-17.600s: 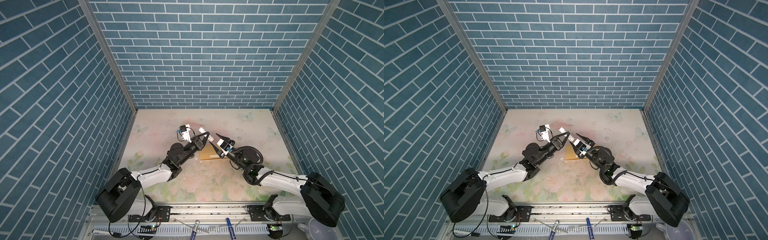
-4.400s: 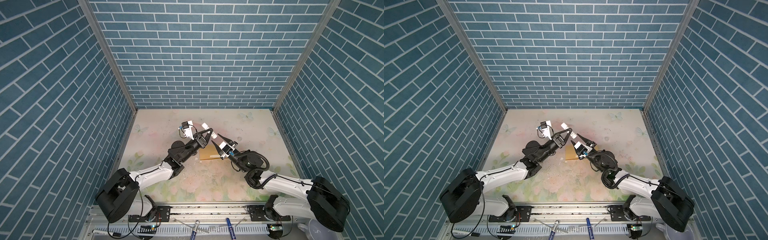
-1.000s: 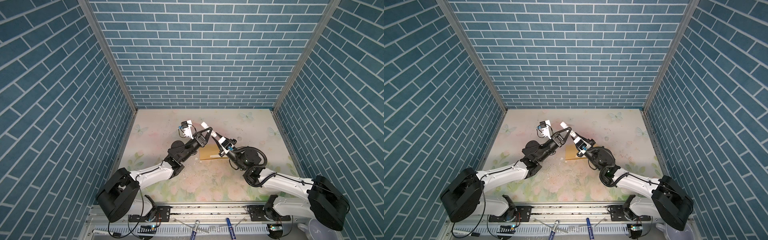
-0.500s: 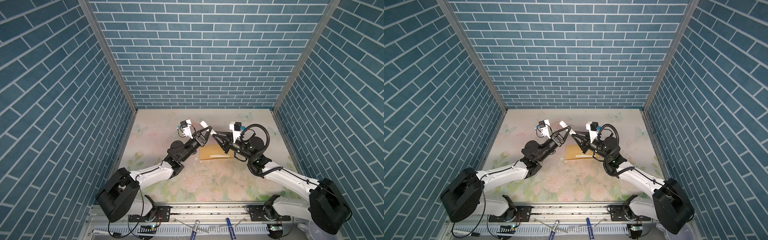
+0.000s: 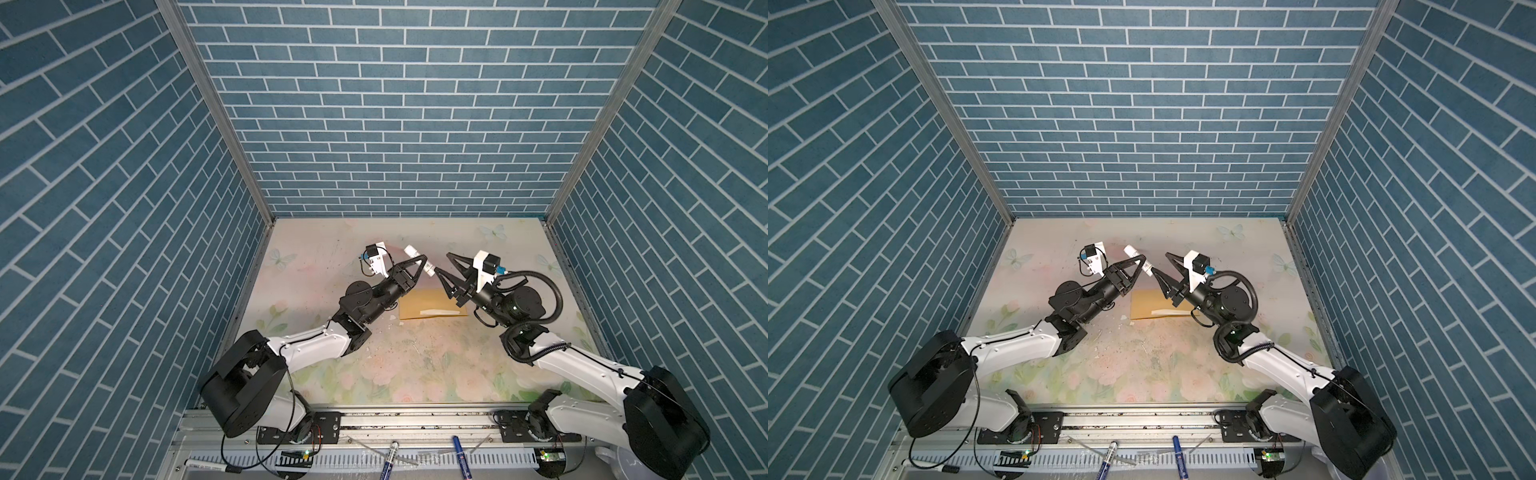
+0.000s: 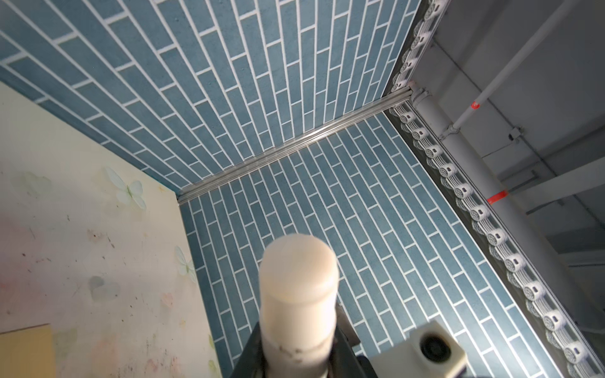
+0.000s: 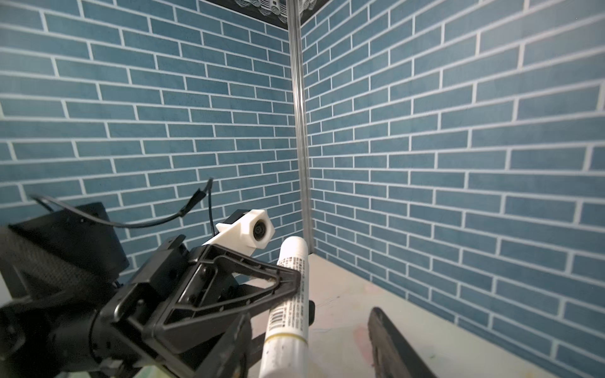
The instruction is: Place the letter into the envelope and seal it
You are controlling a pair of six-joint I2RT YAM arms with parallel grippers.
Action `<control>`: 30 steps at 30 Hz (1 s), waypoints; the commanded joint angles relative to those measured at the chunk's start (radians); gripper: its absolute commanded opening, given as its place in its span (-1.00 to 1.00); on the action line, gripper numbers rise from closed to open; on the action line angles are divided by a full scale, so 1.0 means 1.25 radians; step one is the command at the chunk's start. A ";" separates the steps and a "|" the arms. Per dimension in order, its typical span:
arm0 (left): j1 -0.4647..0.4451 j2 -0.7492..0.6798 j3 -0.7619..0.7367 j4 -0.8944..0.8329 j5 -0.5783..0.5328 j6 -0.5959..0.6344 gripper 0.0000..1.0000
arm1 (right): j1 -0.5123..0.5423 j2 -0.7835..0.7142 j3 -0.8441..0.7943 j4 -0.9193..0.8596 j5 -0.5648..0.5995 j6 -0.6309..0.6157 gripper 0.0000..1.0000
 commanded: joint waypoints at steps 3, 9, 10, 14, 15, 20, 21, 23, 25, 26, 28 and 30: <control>-0.002 0.034 0.027 0.040 0.037 -0.157 -1.00 | 0.026 0.053 -0.060 0.232 0.077 -0.223 0.20; -0.004 0.085 0.050 0.092 0.050 -0.226 -1.00 | 0.068 0.105 -0.049 0.245 0.110 -0.305 0.23; -0.005 0.091 0.050 0.102 0.050 -0.234 -1.00 | 0.072 0.111 -0.045 0.245 0.119 -0.311 0.21; -0.007 0.113 0.051 0.134 0.051 -0.259 -1.00 | 0.078 0.130 -0.038 0.245 0.131 -0.326 0.12; -0.007 0.115 0.051 0.140 0.051 -0.263 -1.00 | 0.078 0.134 -0.037 0.245 0.135 -0.328 0.09; -0.007 0.121 0.052 0.152 0.054 -0.271 -1.00 | 0.079 0.154 -0.026 0.247 0.151 -0.336 -0.01; -0.007 0.122 0.052 0.153 0.055 -0.272 -1.00 | 0.080 0.156 -0.024 0.247 0.154 -0.336 -0.03; -0.009 0.123 0.053 0.157 0.055 -0.272 -1.00 | 0.080 0.165 -0.018 0.247 0.157 -0.340 -0.07; -0.009 0.122 0.053 0.158 0.056 -0.272 -1.00 | 0.081 0.170 -0.013 0.247 0.160 -0.339 -0.11; -0.009 0.122 0.054 0.158 0.058 -0.273 -1.00 | 0.080 0.170 -0.010 0.247 0.161 -0.339 -0.12; -0.009 0.124 0.053 0.159 0.059 -0.274 -1.00 | 0.080 0.170 -0.006 0.246 0.159 -0.338 -0.14; -0.009 0.126 0.054 0.163 0.060 -0.276 -1.00 | 0.080 0.170 0.000 0.247 0.158 -0.338 -0.15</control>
